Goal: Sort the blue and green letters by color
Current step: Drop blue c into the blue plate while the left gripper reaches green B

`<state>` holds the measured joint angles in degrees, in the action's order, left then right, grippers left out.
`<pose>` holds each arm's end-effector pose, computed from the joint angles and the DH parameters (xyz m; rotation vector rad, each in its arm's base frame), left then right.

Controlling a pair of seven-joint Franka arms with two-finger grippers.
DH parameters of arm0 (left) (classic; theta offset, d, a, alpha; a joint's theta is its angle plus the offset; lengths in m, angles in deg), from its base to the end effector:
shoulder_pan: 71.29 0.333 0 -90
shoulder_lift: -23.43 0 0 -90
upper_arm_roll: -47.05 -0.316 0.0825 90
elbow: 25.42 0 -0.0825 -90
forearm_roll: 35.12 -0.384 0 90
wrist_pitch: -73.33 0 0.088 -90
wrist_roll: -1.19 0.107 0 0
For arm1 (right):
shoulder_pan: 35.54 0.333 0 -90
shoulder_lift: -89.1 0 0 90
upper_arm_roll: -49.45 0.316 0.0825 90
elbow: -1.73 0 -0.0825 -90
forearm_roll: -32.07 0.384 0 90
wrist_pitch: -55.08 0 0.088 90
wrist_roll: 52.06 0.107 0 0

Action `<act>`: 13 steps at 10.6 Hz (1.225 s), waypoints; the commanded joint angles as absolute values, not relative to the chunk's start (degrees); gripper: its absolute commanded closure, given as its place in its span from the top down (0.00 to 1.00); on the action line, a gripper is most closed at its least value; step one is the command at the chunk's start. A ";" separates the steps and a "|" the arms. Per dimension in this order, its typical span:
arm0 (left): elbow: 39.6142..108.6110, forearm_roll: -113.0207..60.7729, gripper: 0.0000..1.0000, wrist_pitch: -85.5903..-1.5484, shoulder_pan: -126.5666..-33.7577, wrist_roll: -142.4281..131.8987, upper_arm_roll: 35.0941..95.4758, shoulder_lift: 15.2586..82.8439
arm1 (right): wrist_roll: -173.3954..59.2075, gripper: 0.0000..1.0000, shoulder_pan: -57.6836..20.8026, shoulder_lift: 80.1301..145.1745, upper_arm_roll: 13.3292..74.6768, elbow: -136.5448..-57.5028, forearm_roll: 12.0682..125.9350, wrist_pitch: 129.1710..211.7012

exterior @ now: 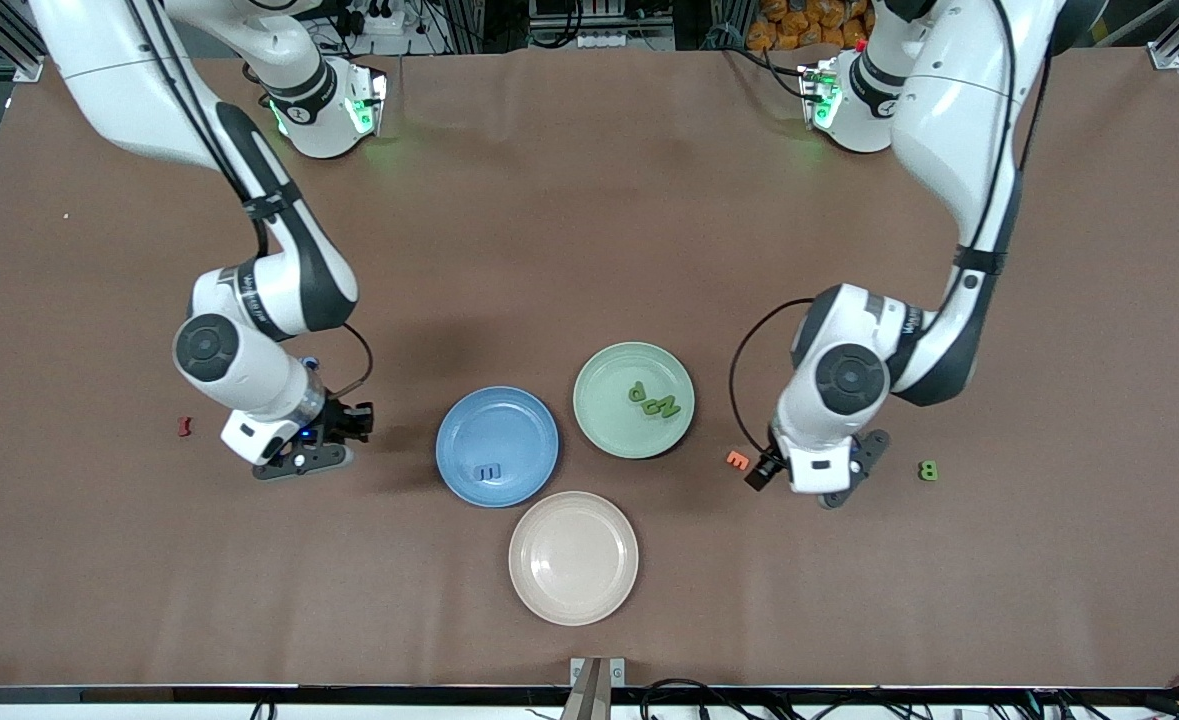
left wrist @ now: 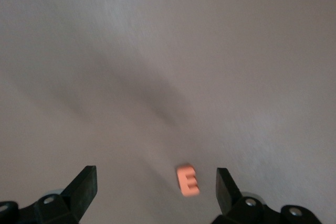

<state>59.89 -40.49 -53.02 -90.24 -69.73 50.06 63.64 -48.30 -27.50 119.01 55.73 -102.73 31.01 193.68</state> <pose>0.6687 -0.2593 0.2599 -2.8693 -1.2338 -0.0647 0.6381 0.1572 0.2578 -3.0743 -0.2792 -0.1075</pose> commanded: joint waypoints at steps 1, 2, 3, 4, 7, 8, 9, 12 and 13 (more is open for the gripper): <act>63.16 -41.71 1.00 -52.18 -86.24 -59.58 50.65 61.93 | -38.03 0.29 -22.20 124.15 55.78 -94.88 30.75 192.72; 63.69 -41.71 1.00 -52.18 -84.84 -55.81 50.65 61.75 | -34.95 0.29 -20.44 125.73 55.69 -92.51 30.75 192.80; 64.39 -41.71 1.00 -52.18 -83.87 -52.64 50.56 61.58 | -32.75 0.29 -18.86 127.32 55.69 -90.05 30.75 192.80; 64.92 -41.79 1.00 -52.18 -83.07 -50.08 50.48 61.40 | -30.90 0.29 -17.80 128.38 55.69 -88.63 30.75 192.80; 66.59 -41.88 1.00 -52.27 -79.83 -40.51 50.47 60.70 | -25.36 0.29 -15.86 129.00 55.69 -87.91 30.75 193.42; 66.77 -41.80 1.00 -52.27 -78.68 -36.12 50.47 60.61 | -24.04 0.31 -14.81 129.52 55.69 -87.57 30.66 193.51; 66.77 -42.14 1.00 -52.27 -77.28 -31.90 50.47 60.69 | -23.42 0.31 -14.19 129.96 55.69 -86.78 30.57 193.59; 66.77 -42.67 1.00 -53.66 -74.02 -21.70 50.65 61.05 | -19.30 1.00 -14.09 130.32 55.69 -86.77 30.75 194.30; 67.47 -42.67 1.00 -55.85 -72.97 -19.23 50.65 61.31 | -19.37 1.00 -14.01 130.23 55.69 -86.68 30.66 194.30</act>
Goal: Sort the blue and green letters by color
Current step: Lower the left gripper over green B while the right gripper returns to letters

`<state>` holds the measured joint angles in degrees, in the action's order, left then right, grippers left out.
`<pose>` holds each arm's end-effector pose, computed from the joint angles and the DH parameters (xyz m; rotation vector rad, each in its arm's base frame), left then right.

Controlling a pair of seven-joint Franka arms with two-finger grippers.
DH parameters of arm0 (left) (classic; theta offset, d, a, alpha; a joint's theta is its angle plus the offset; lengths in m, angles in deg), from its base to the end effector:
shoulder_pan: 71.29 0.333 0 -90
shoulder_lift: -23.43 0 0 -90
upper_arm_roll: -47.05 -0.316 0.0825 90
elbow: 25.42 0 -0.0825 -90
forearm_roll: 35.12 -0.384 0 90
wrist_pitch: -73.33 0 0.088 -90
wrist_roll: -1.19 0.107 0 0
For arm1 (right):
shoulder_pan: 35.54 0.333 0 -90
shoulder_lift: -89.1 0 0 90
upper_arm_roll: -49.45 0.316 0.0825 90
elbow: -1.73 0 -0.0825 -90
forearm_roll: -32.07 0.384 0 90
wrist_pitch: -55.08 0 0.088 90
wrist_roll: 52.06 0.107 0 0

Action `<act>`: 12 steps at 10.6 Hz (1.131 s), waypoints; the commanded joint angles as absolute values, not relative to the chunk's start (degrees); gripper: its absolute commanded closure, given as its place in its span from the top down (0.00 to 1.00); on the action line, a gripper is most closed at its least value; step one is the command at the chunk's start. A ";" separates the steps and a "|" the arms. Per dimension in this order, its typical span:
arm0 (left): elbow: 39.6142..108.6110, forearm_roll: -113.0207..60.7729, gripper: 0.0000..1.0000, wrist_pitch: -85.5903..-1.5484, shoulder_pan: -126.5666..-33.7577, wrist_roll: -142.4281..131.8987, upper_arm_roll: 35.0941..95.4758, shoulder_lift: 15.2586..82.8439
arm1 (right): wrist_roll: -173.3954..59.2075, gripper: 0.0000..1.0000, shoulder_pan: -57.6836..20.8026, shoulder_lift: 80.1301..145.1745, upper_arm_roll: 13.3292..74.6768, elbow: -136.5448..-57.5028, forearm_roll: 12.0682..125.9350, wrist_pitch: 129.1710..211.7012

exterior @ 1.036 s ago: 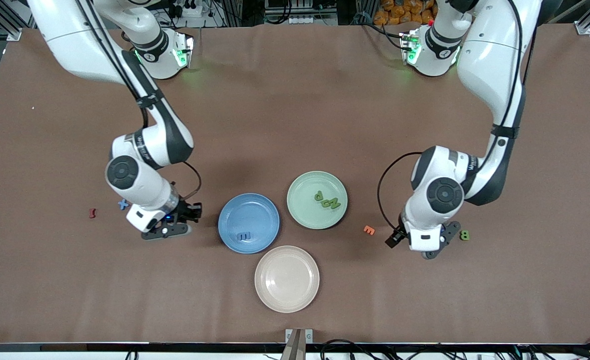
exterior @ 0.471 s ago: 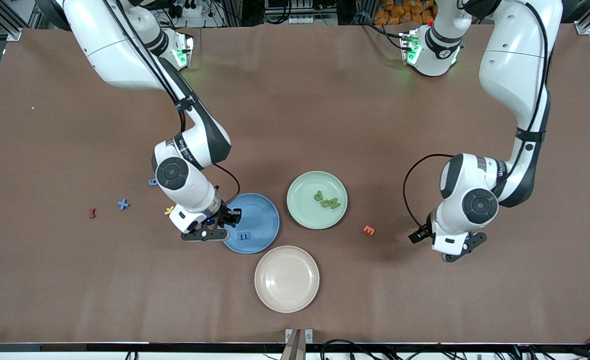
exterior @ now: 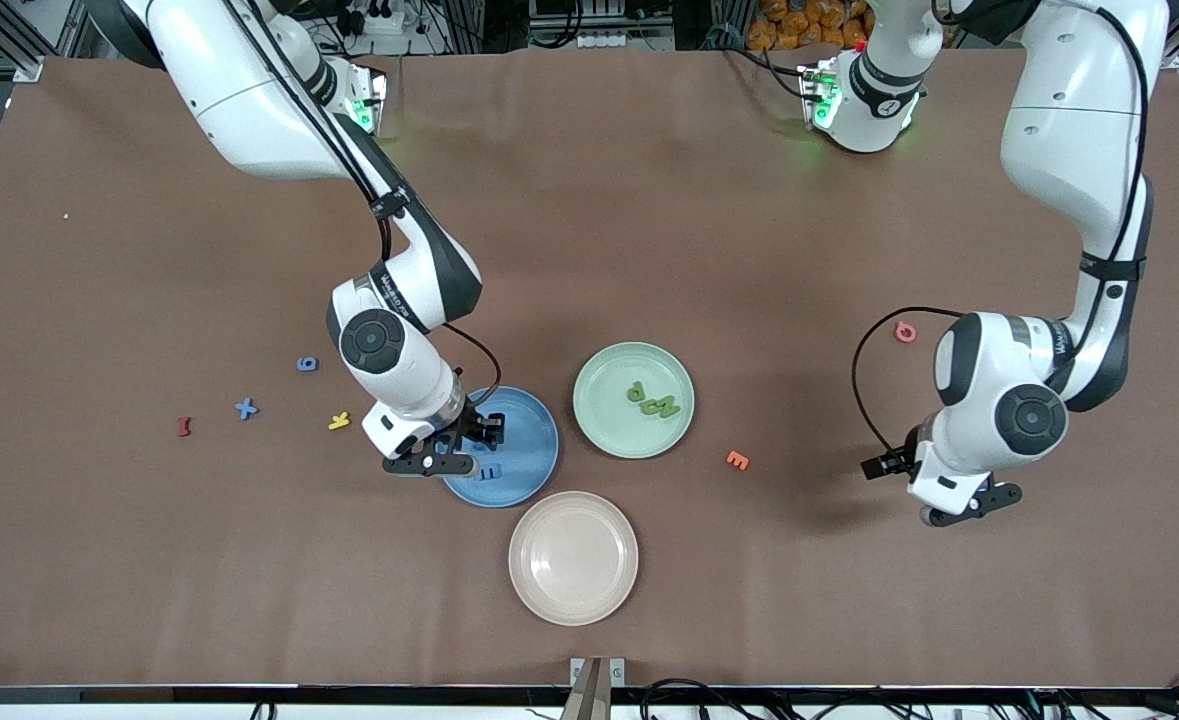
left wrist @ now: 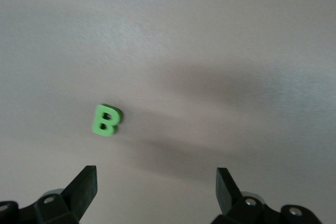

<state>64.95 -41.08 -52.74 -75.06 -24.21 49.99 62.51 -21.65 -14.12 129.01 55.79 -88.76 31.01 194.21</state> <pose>0.6901 -0.0728 0.2345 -3.0487 -0.4188 0.0640 0.6387 0.3223 0.2464 -3.0109 0.0969 -0.1657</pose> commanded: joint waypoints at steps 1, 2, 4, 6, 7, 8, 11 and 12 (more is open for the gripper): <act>69.39 -42.67 1.00 -59.70 -72.17 -16.68 50.65 61.31 | -19.89 1.00 -14.01 130.23 55.69 -86.68 30.57 194.21; 71.06 -42.76 1.00 -63.91 -70.43 -13.78 50.65 61.40 | -21.81 1.00 -14.44 130.06 55.61 -86.68 30.05 194.21; 70.65 -42.76 1.00 -65.80 -68.48 -8.32 50.65 63.67 | -31.45 1.00 -16.02 129.62 55.60 -86.68 30.40 193.60; 70.38 -41.98 1.00 -65.71 -66.46 -2.98 50.91 64.82 | -38.83 1.00 -18.12 129.53 55.34 -86.77 29.78 192.20; 70.46 -41.71 1.00 -65.63 -66.37 -1.29 50.91 65.09 | -41.92 1.00 -19.70 129.53 55.17 -86.86 29.78 192.10; 70.64 -41.62 1.00 -65.19 -66.45 -1.28 51.00 65.09 | -44.30 1.00 -21.02 129.53 54.90 -87.03 29.61 190.97; 70.64 -41.09 1.00 -64.22 -66.89 -1.63 51.62 65.00 | -50.82 1.00 -24.37 129.62 51.49 -87.12 28.38 189.55; 70.38 -41.09 1.00 -63.78 -66.81 -1.37 51.62 65.18 | -52.92 1.00 -25.51 129.79 50.86 -87.12 27.07 189.55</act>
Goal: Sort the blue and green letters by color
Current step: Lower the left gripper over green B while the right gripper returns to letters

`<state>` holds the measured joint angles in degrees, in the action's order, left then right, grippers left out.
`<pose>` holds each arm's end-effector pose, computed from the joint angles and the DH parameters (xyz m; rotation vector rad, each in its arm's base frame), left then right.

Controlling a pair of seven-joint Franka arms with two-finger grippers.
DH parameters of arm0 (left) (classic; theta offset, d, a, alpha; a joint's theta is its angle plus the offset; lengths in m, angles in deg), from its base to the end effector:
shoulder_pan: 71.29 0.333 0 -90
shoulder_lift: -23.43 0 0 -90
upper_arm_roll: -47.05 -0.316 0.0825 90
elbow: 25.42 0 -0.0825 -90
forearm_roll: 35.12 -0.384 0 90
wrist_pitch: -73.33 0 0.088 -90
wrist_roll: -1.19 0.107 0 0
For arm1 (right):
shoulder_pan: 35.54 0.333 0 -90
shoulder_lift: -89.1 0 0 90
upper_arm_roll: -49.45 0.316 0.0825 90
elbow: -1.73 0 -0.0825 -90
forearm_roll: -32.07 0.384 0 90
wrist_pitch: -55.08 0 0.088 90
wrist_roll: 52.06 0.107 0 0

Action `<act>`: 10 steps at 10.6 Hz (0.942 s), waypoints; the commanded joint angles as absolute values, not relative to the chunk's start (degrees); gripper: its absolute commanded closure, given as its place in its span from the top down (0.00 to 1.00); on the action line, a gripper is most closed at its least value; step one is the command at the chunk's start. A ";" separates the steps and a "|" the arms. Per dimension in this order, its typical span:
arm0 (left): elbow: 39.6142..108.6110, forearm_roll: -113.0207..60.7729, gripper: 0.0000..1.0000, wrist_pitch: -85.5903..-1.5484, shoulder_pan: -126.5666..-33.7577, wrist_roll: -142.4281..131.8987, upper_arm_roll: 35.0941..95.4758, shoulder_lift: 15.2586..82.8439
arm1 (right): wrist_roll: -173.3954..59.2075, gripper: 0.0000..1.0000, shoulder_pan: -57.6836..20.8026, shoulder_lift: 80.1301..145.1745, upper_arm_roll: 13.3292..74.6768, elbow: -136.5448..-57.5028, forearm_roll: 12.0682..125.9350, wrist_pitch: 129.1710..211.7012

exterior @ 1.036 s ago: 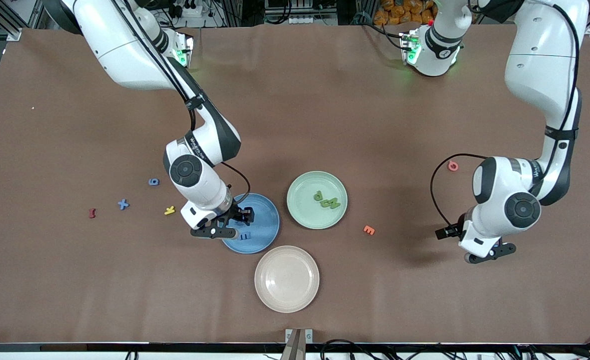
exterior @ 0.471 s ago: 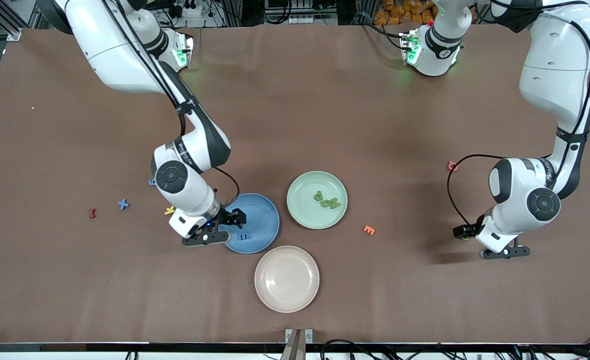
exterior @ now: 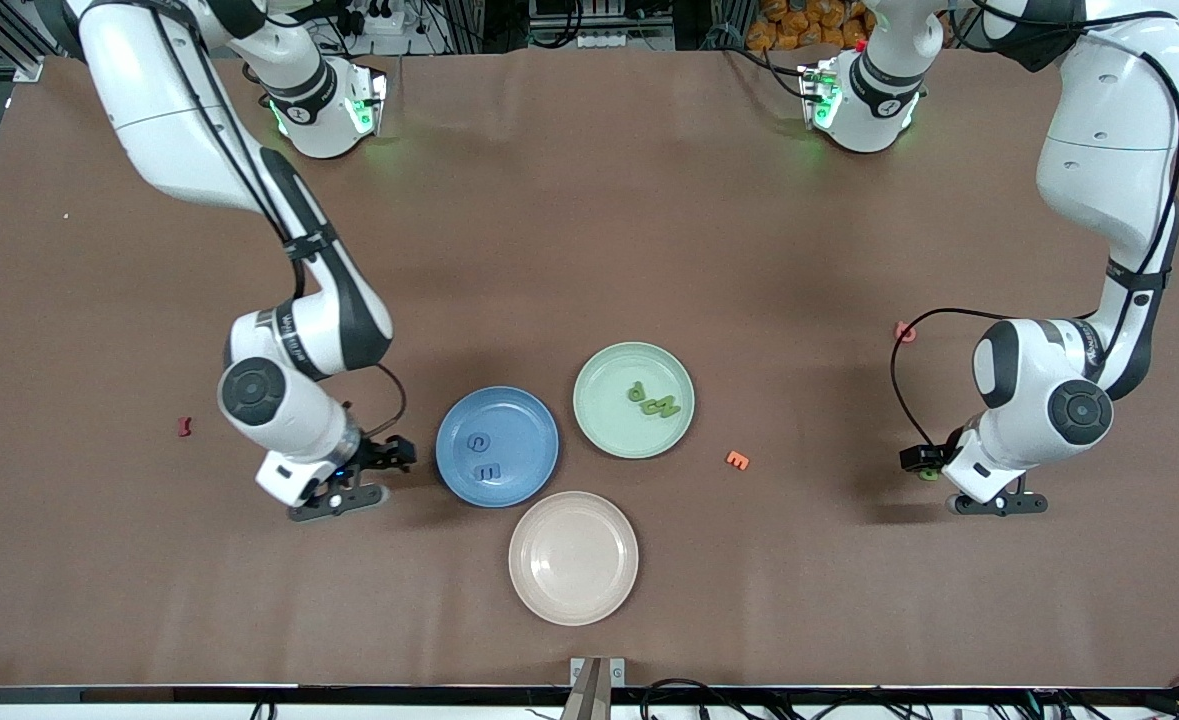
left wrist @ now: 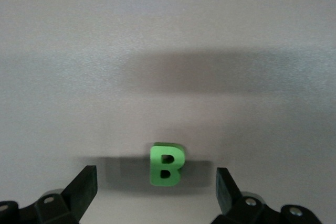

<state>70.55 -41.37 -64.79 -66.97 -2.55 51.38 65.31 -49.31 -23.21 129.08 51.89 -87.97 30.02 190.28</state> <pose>0.6800 0.0058 0.1784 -3.1191 -0.0055 -0.0135 0.6901 0.1767 0.2427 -3.1035 -0.3470 -0.1499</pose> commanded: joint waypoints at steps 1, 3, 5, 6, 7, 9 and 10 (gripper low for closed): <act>70.29 -41.18 1.00 -63.43 -66.63 -1.19 51.62 65.35 | -54.07 1.00 -27.43 129.88 50.42 -87.12 26.71 189.55; 69.24 -41.18 1.00 -63.43 -66.63 -0.49 51.62 66.40 | -56.70 1.00 -30.69 129.88 50.33 -87.47 26.71 189.55; 69.06 -41.18 1.00 -63.43 -66.54 1.27 51.62 66.85 | -57.69 1.00 -33.94 129.18 50.42 -90.18 26.79 189.99; 68.97 -41.27 1.00 -63.43 -66.54 1.36 51.62 66.85 | -57.43 1.00 -34.04 127.35 50.42 -92.81 26.88 190.25; 68.88 -41.27 1.00 -63.43 -66.54 1.80 51.62 66.85 | -57.08 1.00 -34.48 124.90 50.42 -95.97 27.06 190.95; 68.36 -41.18 1.00 -63.43 -66.54 2.77 51.62 66.94 | -57.16 1.00 -35.19 119.97 50.59 -104.04 27.06 194.01; 68.27 -41.18 1.00 -63.43 -66.54 2.77 51.62 67.02 | -57.42 1.00 -35.19 117.86 50.68 -108.35 27.06 196.47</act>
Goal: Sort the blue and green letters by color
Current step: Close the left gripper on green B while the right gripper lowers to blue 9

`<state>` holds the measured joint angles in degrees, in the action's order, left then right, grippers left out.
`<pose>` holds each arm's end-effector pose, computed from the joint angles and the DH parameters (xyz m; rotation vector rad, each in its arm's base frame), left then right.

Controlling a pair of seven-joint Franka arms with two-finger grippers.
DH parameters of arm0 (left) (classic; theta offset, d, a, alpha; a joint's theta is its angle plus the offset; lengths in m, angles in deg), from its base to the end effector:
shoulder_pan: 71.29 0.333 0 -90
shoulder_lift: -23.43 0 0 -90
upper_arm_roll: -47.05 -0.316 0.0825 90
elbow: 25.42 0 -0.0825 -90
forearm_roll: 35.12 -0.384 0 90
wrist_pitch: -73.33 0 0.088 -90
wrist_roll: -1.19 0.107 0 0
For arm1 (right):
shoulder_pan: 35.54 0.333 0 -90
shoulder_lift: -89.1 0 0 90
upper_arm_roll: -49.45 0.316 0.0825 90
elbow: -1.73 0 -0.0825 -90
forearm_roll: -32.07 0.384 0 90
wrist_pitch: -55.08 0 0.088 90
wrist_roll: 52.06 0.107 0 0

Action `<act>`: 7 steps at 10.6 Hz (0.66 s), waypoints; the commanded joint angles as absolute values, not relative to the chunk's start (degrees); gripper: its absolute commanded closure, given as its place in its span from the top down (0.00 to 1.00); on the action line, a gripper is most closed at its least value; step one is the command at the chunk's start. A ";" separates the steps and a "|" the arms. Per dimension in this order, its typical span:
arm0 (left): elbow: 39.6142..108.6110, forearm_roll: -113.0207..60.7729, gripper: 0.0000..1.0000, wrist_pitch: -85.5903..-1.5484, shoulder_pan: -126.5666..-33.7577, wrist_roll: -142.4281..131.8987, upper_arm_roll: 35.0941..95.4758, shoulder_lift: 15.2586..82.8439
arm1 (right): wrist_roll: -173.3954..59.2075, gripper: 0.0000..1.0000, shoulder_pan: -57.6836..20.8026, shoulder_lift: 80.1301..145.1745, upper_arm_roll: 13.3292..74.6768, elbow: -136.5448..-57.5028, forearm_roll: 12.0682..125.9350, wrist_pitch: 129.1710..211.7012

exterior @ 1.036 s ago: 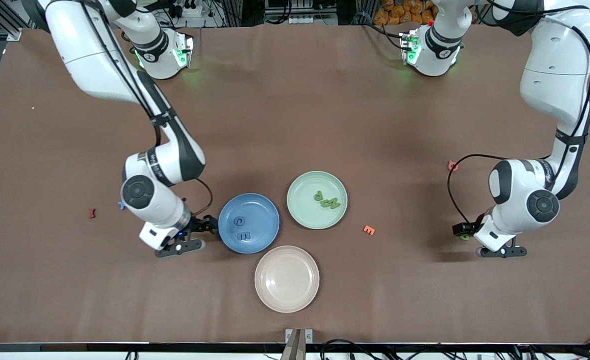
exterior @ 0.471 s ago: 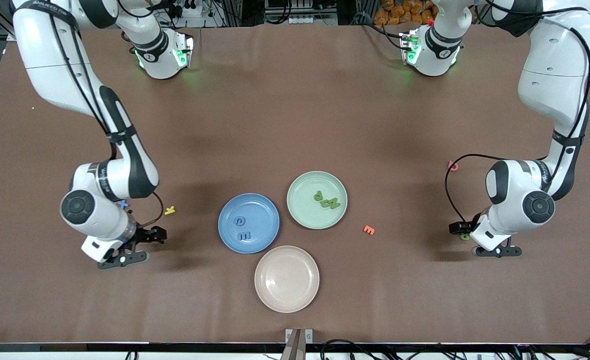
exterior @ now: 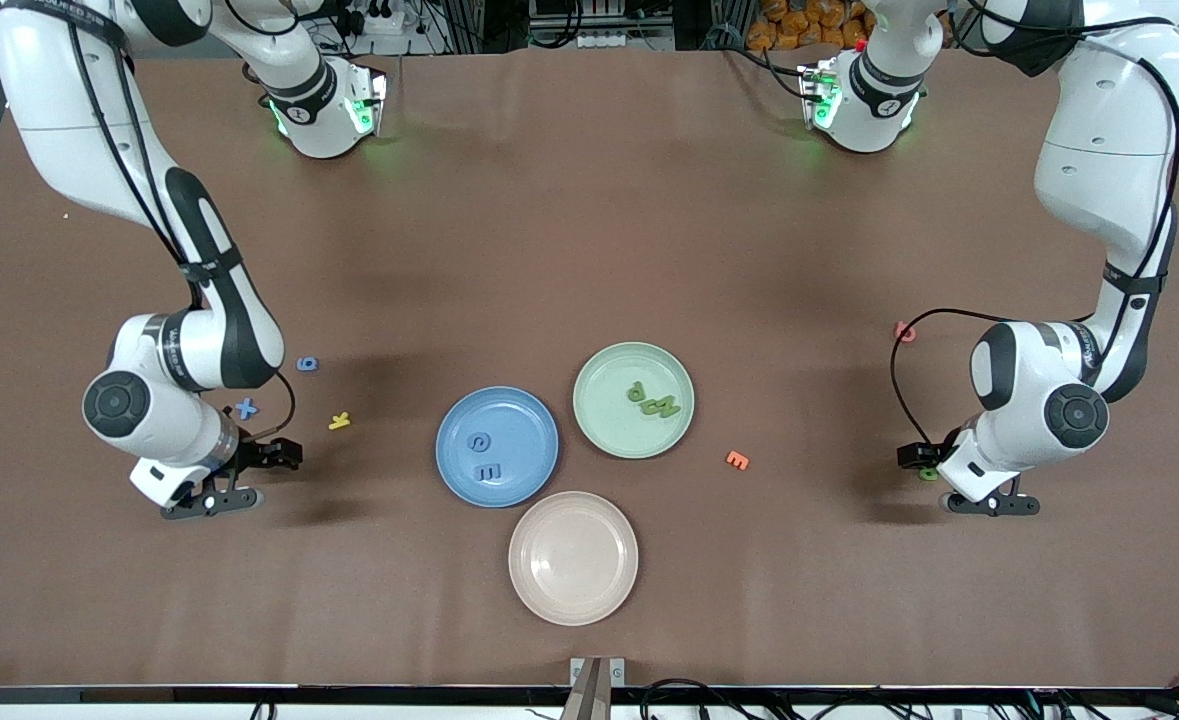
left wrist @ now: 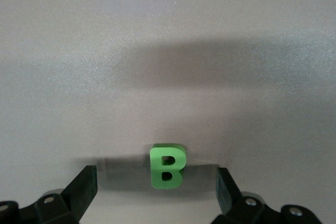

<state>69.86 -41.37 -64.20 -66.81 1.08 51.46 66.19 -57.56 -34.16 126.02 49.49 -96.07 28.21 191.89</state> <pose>0.6805 0.0071 0.1720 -3.1192 0.0895 0.0086 0.6783 0.0162 0.2208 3.0823 0.2609 0.0538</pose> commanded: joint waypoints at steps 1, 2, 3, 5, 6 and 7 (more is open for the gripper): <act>68.27 -41.27 1.00 -63.43 -66.54 2.77 51.62 67.02 | -57.51 1.00 -35.01 115.84 50.77 -112.22 27.15 198.58; 68.27 -41.36 1.00 -63.43 -66.54 2.86 51.62 67.02 | -57.51 1.00 -34.84 114.17 50.86 -116.52 27.15 202.08; 68.27 -41.62 1.00 -63.43 -66.54 2.94 51.62 67.02 | -57.60 1.00 -34.75 113.28 50.86 -120.13 27.15 205.25; 68.18 -41.71 1.00 -63.43 -66.81 4.78 51.53 67.02 | -57.51 1.00 -34.66 112.13 51.03 -125.33 27.15 210.01; 68.18 -41.71 1.00 -63.43 -66.81 4.88 51.53 67.02 | -57.51 1.00 -34.75 111.69 51.03 -126.57 27.15 210.12; 68.09 -41.71 1.00 -63.43 -66.81 4.88 51.53 67.02 | -57.34 1.00 -34.57 110.73 51.03 -127.89 27.23 210.21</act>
